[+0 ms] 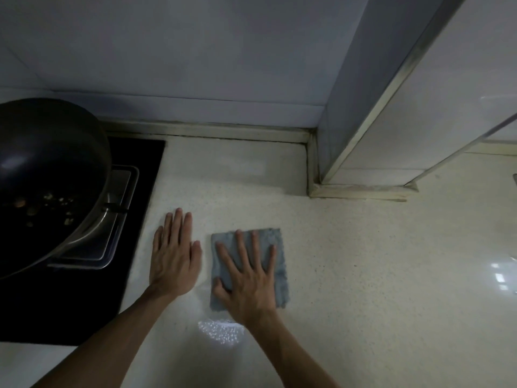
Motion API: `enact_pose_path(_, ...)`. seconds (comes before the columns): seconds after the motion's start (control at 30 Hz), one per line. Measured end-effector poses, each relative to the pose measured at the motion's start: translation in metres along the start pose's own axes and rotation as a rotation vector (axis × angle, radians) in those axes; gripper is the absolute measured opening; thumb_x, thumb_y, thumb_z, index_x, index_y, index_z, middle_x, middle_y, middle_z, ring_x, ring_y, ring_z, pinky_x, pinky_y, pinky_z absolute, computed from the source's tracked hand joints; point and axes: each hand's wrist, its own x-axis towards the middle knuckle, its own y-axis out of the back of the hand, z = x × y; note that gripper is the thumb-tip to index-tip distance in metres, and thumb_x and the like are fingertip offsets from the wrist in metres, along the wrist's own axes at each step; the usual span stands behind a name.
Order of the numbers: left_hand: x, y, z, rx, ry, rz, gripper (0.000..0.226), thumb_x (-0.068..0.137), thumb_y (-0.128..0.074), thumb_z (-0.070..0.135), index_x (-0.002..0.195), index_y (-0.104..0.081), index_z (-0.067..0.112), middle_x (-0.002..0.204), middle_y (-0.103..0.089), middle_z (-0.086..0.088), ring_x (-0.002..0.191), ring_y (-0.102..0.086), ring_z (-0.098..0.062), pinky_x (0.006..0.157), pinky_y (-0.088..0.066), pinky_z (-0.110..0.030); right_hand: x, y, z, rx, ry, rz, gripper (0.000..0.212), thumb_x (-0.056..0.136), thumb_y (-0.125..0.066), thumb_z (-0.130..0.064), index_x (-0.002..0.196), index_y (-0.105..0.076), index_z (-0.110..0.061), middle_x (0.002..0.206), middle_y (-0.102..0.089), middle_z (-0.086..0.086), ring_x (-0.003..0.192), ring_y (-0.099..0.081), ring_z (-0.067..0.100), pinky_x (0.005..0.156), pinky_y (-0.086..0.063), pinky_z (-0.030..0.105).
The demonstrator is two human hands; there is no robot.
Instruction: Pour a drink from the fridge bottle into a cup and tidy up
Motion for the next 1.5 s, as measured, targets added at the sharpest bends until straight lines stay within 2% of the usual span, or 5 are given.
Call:
enact_pose_path(0.23, 0.0, 0.001, 0.001, -0.009, 0.003, -0.003, 0.067, 0.095, -0.016, 0.039, 0.155, -0.013, 0.01, 0.163, -0.006, -0.011, 0.151, -0.003, -0.025, 0.122, -0.011, -0.044, -0.012, 0.008, 0.042, -0.013, -0.103, 0.078, 0.074, 0.091, -0.029, -0.07, 0.155, -0.012, -0.038, 0.165, -0.001, 0.001, 0.151, 0.003, 0.03, 0.115, 0.005, 0.06)
enact_pose_path(0.43, 0.0, 0.0, 0.003, -0.037, 0.021, 0.001, 0.066, 0.095, -0.017, 0.039, 0.155, -0.013, 0.011, 0.163, -0.006, -0.01, 0.151, -0.003, -0.025, 0.122, -0.012, -0.044, 0.042, 0.031, 0.067, -0.001, -0.191, 0.051, 0.079, 0.09, -0.022, -0.073, 0.152, 0.013, -0.041, 0.159, 0.03, -0.001, 0.144, 0.032, 0.024, 0.112, 0.021, 0.059)
enact_pose_path(1.07, 0.001, 0.002, -0.001, -0.115, 0.024, -0.037, 0.067, 0.095, -0.017, 0.042, 0.156, -0.008, 0.014, 0.164, 0.001, -0.006, 0.151, 0.006, -0.021, 0.123, -0.01, -0.043, 0.172, 0.076, 0.06, 0.055, -0.079, -0.056, 0.076, 0.097, -0.03, -0.061, 0.152, 0.016, -0.038, 0.159, 0.03, -0.002, 0.145, 0.03, 0.025, 0.116, 0.002, 0.064)
enact_pose_path(1.3, 0.0, 0.004, -0.001, -0.076, 0.021, -0.065, 0.068, 0.095, -0.014, 0.042, 0.155, -0.012, 0.011, 0.163, -0.004, -0.011, 0.151, 0.001, -0.026, 0.122, -0.012, -0.045, 0.142, 0.112, 0.055, 0.107, -0.087, 0.017, 0.064, 0.102, -0.029, -0.047, 0.156, -0.001, -0.028, 0.164, -0.002, 0.008, 0.15, -0.007, 0.029, 0.12, -0.013, 0.051)
enact_pose_path(1.5, 0.01, 0.033, 0.007, -0.165, 0.051, -0.297, 0.068, 0.098, -0.023, 0.036, 0.155, 0.0, 0.008, 0.162, 0.009, -0.015, 0.15, 0.008, -0.032, 0.122, -0.006, -0.046, 0.088, 0.148, 0.058, 0.277, -0.12, -0.054, 0.062, 0.104, -0.028, -0.043, 0.156, -0.003, -0.019, 0.159, -0.023, 0.016, 0.139, -0.035, 0.037, 0.112, -0.033, 0.052)
